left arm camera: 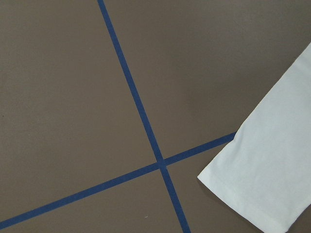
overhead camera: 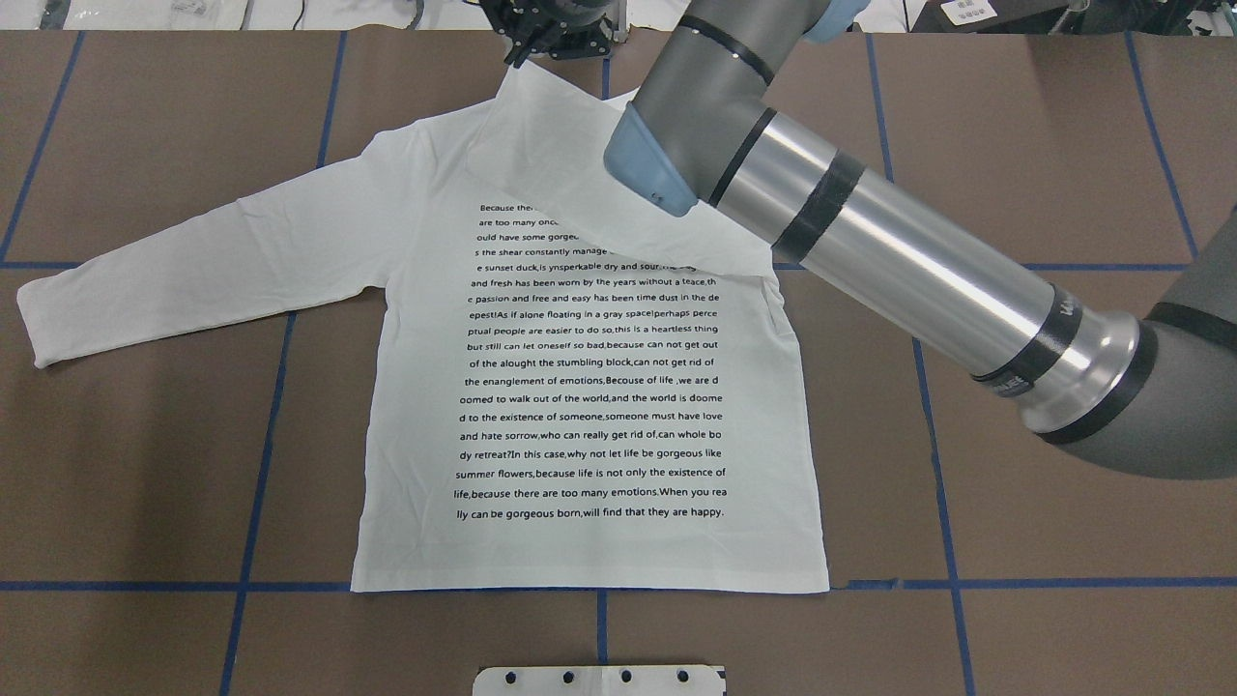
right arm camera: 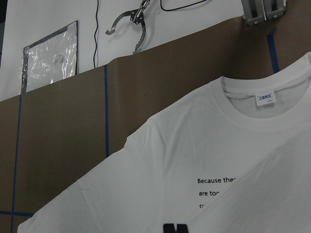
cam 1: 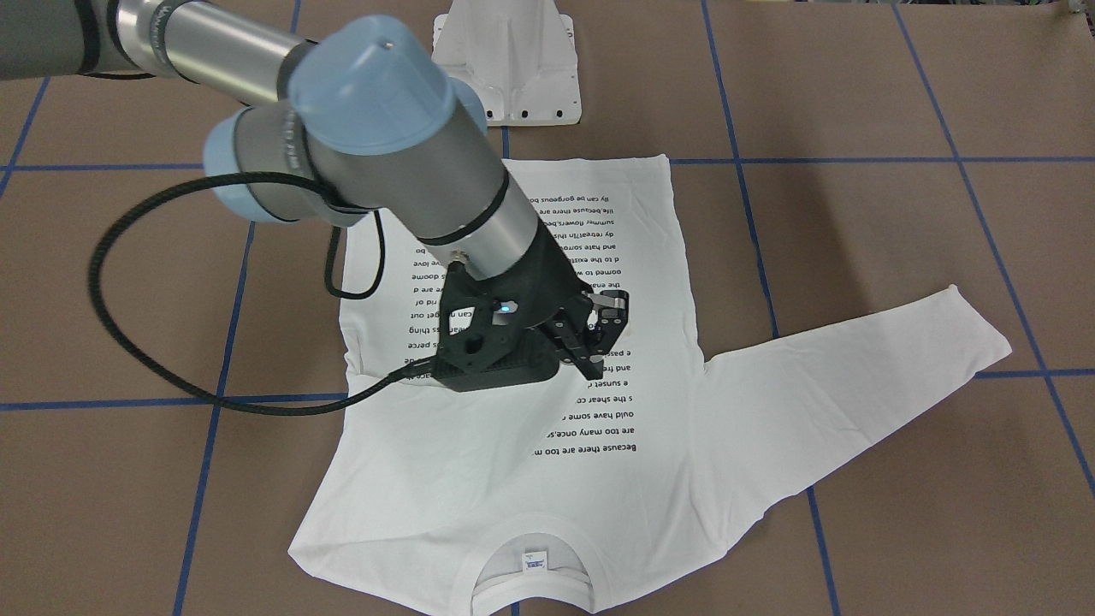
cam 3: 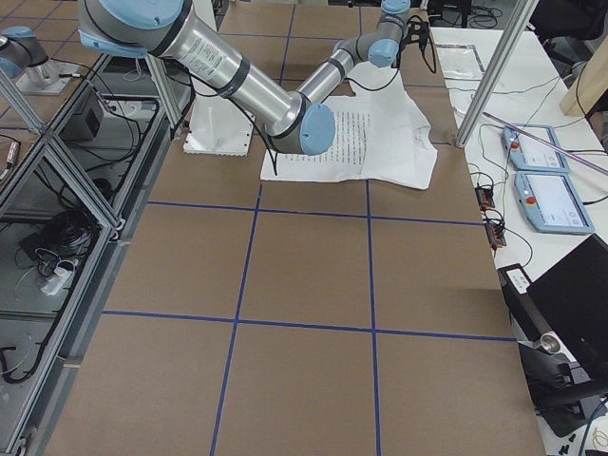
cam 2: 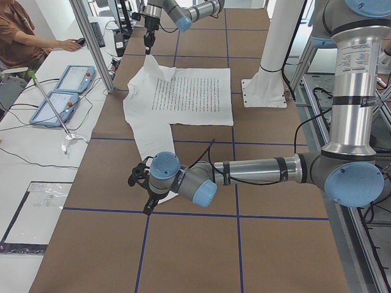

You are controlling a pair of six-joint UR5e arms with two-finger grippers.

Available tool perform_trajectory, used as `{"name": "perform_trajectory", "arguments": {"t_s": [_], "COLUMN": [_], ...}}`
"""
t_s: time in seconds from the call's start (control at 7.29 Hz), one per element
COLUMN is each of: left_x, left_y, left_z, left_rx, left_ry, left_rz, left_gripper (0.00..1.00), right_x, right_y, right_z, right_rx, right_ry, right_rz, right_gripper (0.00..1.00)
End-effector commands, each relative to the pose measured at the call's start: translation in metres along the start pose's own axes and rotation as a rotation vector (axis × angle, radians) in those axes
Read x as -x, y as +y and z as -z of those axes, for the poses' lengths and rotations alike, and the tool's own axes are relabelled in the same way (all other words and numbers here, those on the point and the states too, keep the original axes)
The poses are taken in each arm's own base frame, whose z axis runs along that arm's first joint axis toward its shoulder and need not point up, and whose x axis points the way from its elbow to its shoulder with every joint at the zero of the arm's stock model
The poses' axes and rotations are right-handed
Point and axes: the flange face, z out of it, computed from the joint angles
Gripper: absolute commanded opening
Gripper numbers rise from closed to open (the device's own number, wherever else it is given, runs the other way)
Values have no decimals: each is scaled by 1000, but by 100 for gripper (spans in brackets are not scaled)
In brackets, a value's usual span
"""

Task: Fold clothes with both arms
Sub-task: 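Carry the sleeve with the right gripper across the shirt toward the collar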

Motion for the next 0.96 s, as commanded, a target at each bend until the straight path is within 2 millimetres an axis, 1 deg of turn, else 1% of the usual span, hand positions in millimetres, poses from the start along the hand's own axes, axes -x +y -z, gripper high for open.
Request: {"name": "perform_trajectory", "arguments": {"t_s": [0.0, 0.27, 0.41, 0.55, 0.69, 0.82], "left_x": [-2, -3, -3, -3, -4, -4], "left_y": [0, 1, 1, 1, 0, 0], "left_z": [-1, -1, -1, -1, 0, 1], "left_rx": [2, 3, 2, 2, 0, -2], "left_ry": [26, 39, 39, 39, 39, 39], "left_rz": [1, 2, 1, 1, -1, -2], "left_gripper": [100, 100, 100, 100, 100, 100], "right_x": [11, 21, 29, 36, 31, 36], "right_y": [30, 36, 45, 43, 44, 47], "right_z": [-62, -99, -117, -132, -142, -152], "right_rx": [-3, 8, -6, -13, -40, -68], "right_ry": [59, 105, 137, 162, 186, 192], "right_rz": [14, 11, 21, 24, 45, 73], "right_gripper": [0, 0, 0, 0, 0, 0]}}
